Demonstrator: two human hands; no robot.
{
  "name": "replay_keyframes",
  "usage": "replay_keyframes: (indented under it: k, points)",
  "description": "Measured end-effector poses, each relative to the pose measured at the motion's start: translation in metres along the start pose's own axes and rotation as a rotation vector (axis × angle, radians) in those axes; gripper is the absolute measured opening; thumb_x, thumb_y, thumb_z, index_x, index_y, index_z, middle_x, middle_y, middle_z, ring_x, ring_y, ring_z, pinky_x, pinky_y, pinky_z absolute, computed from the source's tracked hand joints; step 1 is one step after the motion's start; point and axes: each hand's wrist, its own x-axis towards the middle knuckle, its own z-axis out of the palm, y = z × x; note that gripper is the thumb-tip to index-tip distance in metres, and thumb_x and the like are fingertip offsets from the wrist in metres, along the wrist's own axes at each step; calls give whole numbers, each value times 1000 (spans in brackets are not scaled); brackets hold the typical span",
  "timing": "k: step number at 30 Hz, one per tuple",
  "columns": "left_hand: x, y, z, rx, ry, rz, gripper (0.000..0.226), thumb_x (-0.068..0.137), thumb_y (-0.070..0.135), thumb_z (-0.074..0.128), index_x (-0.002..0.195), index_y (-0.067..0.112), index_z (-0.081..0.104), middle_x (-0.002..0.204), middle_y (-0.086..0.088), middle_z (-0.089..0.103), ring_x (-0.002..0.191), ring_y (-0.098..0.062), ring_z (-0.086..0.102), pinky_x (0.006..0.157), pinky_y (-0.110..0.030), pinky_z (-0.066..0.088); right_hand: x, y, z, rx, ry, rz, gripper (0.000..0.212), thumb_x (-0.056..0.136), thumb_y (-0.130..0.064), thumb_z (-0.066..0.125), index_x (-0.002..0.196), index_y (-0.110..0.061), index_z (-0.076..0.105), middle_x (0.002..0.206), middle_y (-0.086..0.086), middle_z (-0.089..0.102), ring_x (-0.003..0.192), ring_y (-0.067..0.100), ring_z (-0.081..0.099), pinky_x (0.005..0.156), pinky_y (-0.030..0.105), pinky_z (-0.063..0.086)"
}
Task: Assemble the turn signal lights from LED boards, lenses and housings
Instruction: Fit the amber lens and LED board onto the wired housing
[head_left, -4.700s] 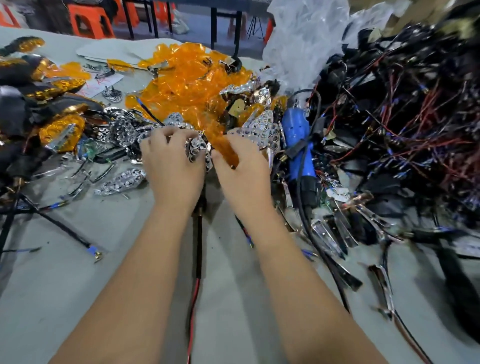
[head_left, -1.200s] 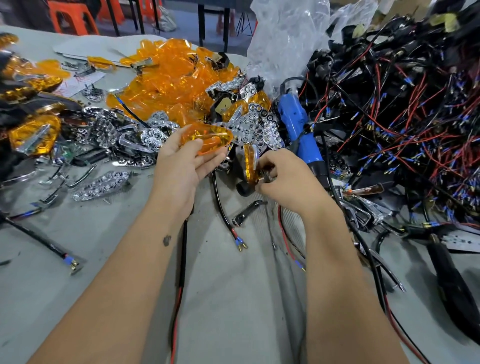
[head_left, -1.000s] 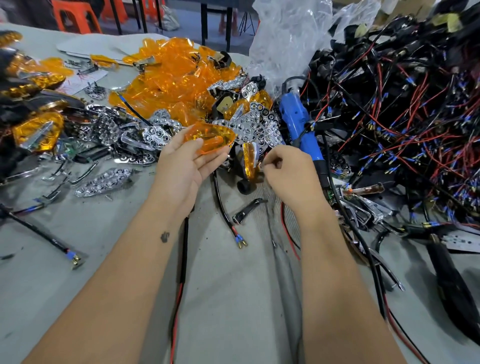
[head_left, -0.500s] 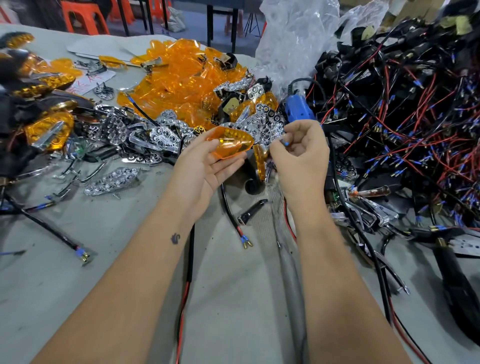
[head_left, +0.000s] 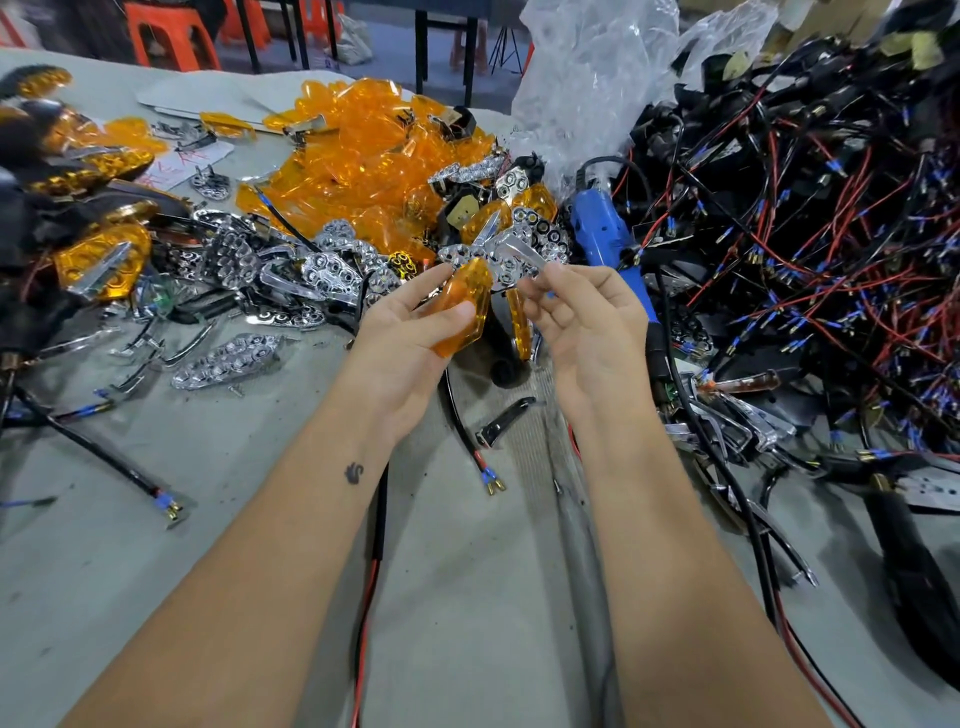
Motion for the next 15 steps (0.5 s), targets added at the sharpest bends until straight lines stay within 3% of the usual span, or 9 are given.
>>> replay_keyframes:
  k: [6,10,13,15]
  points:
    - [1,-1,-2,-42,-2,-38,30,93,-6,55,117,9,65,94,-3,69,72,-8,65,68,-21,55,-1,-1,0,-17,-43,22,16,95,2,56,90,-11,63,69,0,60,65,11,55,59,20,41]
    - [2,0,0,-35,38,-37,25,95,-3,53,116,9,61,89,-3,69,76,-11,66,77,-30,58,-2,1,1,-62,-41,12,12,95,-2,59,93,-7,69,74,3,64,67,12,59,61,19,48]
    - [1,0,1,-17,66,-10,18,95,-2,55,102,14,59,93,-3,69,85,-15,66,87,-36,55,-1,2,2,-37,-36,18,11,96,-5,59,94,-4,70,84,9,70,75,16,66,69,22,55]
    - [-1,1,2,-1,72,9,18,94,-2,58,96,16,59,94,-2,70,87,-14,67,86,-34,55,-1,2,1,-39,-47,21,11,96,-5,60,93,-5,71,85,9,72,77,17,69,71,23,56]
